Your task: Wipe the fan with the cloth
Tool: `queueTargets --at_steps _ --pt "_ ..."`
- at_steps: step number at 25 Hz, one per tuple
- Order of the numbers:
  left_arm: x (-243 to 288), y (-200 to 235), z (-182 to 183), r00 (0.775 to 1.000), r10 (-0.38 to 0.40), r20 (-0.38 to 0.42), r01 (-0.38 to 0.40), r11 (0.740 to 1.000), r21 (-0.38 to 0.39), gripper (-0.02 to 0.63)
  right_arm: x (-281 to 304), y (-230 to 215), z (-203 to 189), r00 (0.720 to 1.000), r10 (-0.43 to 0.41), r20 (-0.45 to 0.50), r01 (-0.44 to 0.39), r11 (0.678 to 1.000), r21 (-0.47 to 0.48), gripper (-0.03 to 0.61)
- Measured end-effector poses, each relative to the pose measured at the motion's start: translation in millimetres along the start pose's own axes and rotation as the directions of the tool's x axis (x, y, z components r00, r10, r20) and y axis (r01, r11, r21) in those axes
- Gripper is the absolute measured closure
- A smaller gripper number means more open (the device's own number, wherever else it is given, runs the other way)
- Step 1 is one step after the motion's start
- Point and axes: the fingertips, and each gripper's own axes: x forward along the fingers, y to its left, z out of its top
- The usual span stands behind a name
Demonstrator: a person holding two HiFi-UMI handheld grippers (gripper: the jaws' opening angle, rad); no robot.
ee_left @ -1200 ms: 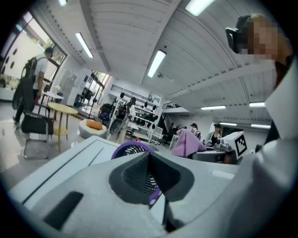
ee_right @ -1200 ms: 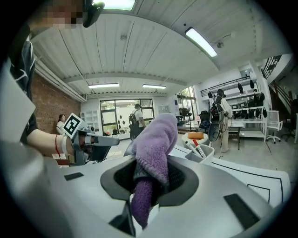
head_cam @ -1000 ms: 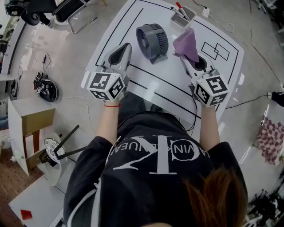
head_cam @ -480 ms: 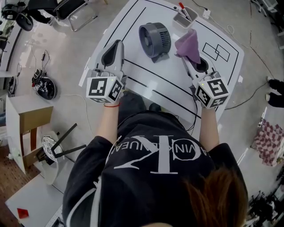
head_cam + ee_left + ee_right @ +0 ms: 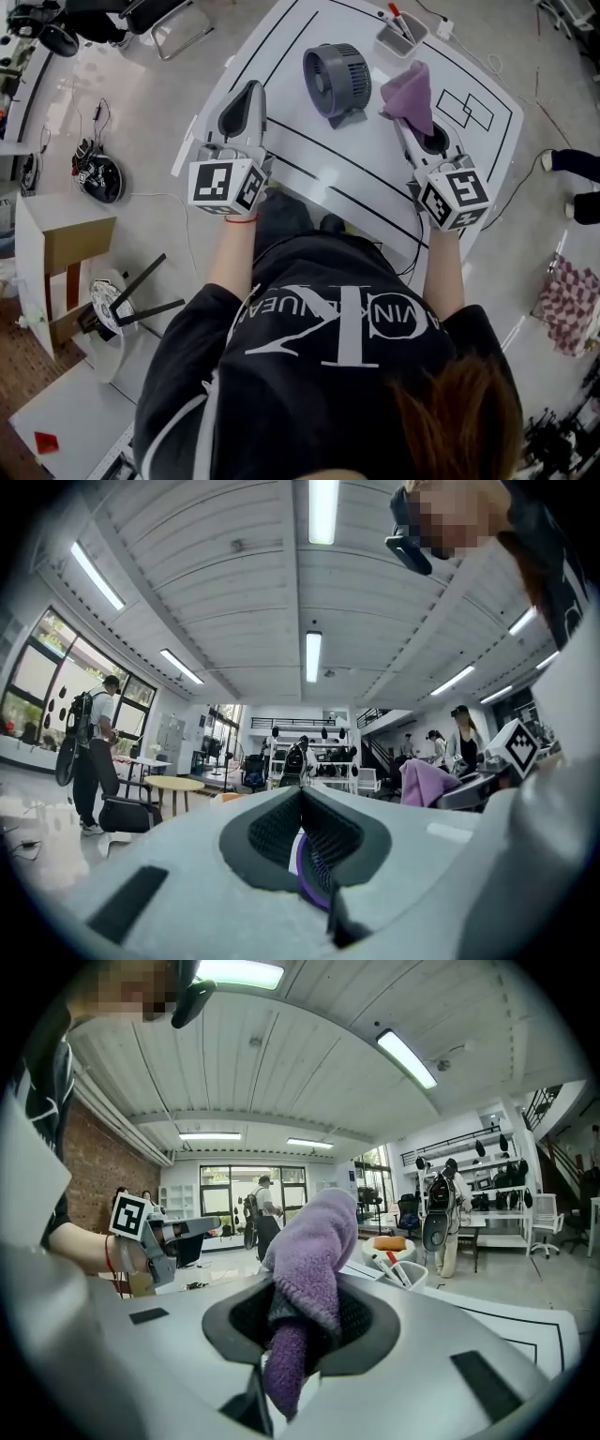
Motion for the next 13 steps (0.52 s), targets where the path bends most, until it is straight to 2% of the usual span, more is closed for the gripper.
queueTargets --at_steps 13 --pt "-0.1 -4.3 -2.6 1.000 -0.002 -0.009 0.002 1.000 0.020 0.603 -4.4 -3.7 -9.1 1.000 -0.010 0.005 0.010 1.000 0.028 0.479"
